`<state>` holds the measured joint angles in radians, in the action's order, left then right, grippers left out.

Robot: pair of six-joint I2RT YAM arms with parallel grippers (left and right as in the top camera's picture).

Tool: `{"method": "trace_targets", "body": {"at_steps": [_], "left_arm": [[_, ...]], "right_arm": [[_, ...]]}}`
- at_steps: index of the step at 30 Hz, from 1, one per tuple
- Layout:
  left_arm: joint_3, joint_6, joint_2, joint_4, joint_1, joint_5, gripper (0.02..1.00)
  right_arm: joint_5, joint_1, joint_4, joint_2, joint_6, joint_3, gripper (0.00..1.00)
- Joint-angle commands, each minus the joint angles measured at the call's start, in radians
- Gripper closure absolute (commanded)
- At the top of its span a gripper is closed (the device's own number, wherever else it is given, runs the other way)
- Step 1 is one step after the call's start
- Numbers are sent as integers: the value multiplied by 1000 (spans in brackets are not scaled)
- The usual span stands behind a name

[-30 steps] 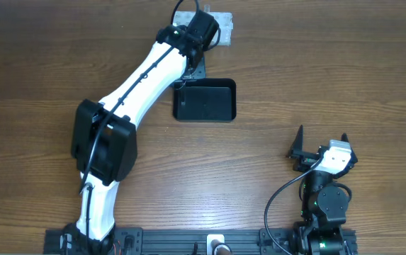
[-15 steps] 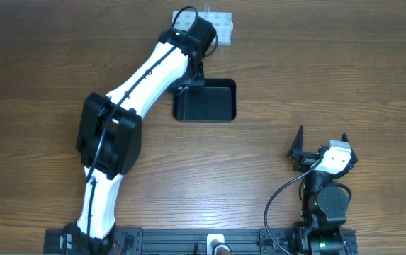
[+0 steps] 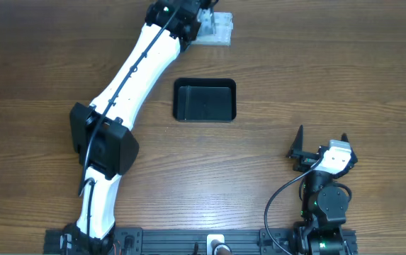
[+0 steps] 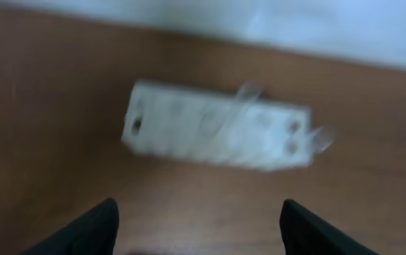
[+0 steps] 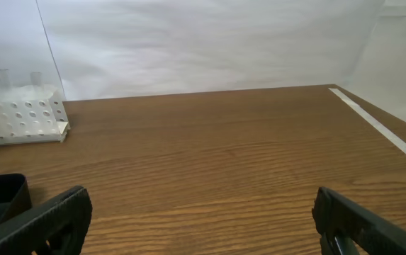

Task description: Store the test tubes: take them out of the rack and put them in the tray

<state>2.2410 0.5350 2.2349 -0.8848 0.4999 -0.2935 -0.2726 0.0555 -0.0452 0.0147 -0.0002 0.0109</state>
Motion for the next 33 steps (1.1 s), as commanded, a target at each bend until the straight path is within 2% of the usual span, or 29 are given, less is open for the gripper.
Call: {"method": "trace_targets", "body": {"at_steps": [1, 6, 14, 30, 33], "left_arm": [[9, -133, 37, 100, 0, -45, 292], [9, -163, 105, 176, -1, -96, 308], [12, -166, 167, 232, -16, -97, 329], [13, -169, 206, 256, -24, -61, 498], [13, -170, 214, 269, -31, -32, 524]], "right_arm": [[-3, -3, 0, -9, 3, -6, 7], [-3, -3, 0, -9, 3, -6, 9], [-3, -3, -1, -9, 3, -6, 9], [-3, -3, 0, -9, 3, -6, 9], [-3, -3, -1, -9, 3, -6, 7]]}}
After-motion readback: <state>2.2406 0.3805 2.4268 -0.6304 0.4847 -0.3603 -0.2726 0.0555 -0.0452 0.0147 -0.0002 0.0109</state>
